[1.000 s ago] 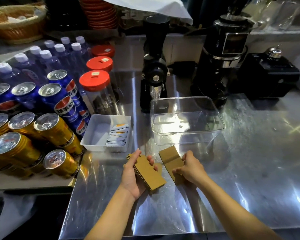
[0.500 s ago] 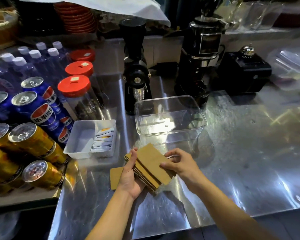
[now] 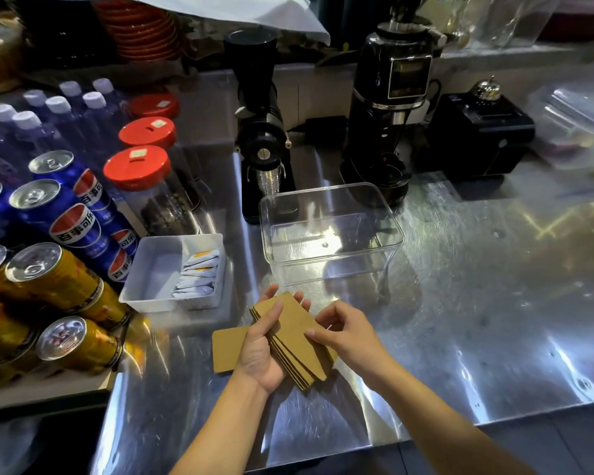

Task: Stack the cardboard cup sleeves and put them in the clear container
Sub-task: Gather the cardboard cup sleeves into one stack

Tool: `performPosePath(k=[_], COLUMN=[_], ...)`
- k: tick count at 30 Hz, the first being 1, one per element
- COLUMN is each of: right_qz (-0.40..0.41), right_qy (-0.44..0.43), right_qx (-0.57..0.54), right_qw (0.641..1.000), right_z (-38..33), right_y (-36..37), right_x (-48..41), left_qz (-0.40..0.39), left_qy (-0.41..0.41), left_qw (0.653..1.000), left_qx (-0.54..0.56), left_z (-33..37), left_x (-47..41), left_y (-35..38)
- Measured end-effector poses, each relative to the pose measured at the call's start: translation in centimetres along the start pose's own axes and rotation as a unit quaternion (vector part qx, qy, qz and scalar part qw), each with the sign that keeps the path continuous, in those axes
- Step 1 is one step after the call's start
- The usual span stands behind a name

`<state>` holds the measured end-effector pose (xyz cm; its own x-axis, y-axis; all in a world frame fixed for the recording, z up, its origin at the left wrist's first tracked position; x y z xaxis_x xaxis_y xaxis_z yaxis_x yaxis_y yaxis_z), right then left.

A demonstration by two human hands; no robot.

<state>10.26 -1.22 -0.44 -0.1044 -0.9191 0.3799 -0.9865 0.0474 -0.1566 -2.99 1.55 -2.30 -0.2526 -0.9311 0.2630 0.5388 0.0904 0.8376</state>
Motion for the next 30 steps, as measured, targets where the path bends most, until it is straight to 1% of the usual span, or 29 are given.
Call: performPosePath(k=[5, 10, 11, 13, 15, 17, 19, 21, 23, 24, 25, 26, 27, 28, 30], right_qz=[0.007, -0.012, 0.000, 0.050, 0.095, 0.123, 0.143, 0.153, 0.162, 0.166, 0.166, 0.163, 0.150, 0.133, 0.074], right_qy=[-0.016, -0.045, -0.052, -0.063, -0.073, -0.087, -0.094, -0.094, -0.097, -0.099, -0.104, -0.110, -0.119, -0.135, -0.177], right_qx=[0.030, -0.015, -0.024, -0.052, -0.089, -0.099, -0.089, -0.097, -0.103, -0.099, -0.095, -0.090, -0.080, -0.054, 0.056], right_qw=[0.999, 0.999, 0.998, 0.995, 0.989, 0.984, 0.981, 0.979, 0.977, 0.976, 0.976, 0.976, 0.978, 0.980, 0.980], right_z=[0.2, 0.1, 0.0, -0.3, -0.8, -1.3, -1.4, -1.1, -0.8, -0.7, -0.7, -0.9, -1.2, -1.5, -2.5], right_y=[0.0, -0.8, -0.9, -1.1, -1.0, -0.8, -0.7, -0.9, -1.5, -1.9, -2.4, -3.0, -3.7, -4.5, -5.9], right_x=[0.0, 0.7, 0.9, 1.0, 1.1, 1.2, 1.3, 1.4, 1.3, 1.2, 1.2, 1.1, 1.0, 0.9, 0.7], left_qz=[0.018, 0.063, 0.081, 0.121, 0.135, 0.126, 0.100, 0.080, 0.064, 0.054, 0.044, 0.028, 0.009, -0.019, -0.081], left_qy=[-0.007, -0.011, -0.011, -0.003, -0.017, -0.064, -0.108, -0.101, -0.066, -0.047, -0.029, -0.016, -0.015, -0.033, -0.103], left_qw=[1.000, 0.998, 0.997, 0.992, 0.990, 0.990, 0.989, 0.991, 0.995, 0.997, 0.996, 0.987, 0.971, 0.953, 0.919], left_qx=[0.001, 0.004, 0.012, 0.021, 0.030, 0.028, 0.023, 0.036, 0.029, -0.005, -0.071, -0.155, -0.237, -0.301, -0.373], left_z=[-0.3, -0.4, -0.4, -0.8, -1.8, -3.1, -3.9, -4.2, -4.1, -3.8, -3.4, -3.0, -2.5, -2.3, -1.9], left_x=[-0.3, -0.8, -0.9, -1.0, -0.9, -0.6, -0.4, -0.7, -1.1, -1.1, -1.2, -1.3, -1.3, -1.4, -1.2], left_y=[0.2, 0.4, 0.5, 0.8, 1.6, 2.6, 3.4, 3.6, 3.6, 3.7, 3.8, 3.8, 3.9, 4.1, 4.5])
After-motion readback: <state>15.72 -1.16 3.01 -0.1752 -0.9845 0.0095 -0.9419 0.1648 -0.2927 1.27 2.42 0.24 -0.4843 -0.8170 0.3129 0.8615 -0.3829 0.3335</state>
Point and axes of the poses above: each hand's wrist, its own x-axis away from the middle knuckle, its own y-axis out of the palm, z = x × y, the point moved 3 cm from there along -x, towards the middle knuckle, and after that the axes turned 9 degrees about y, right-handed, at the moved point
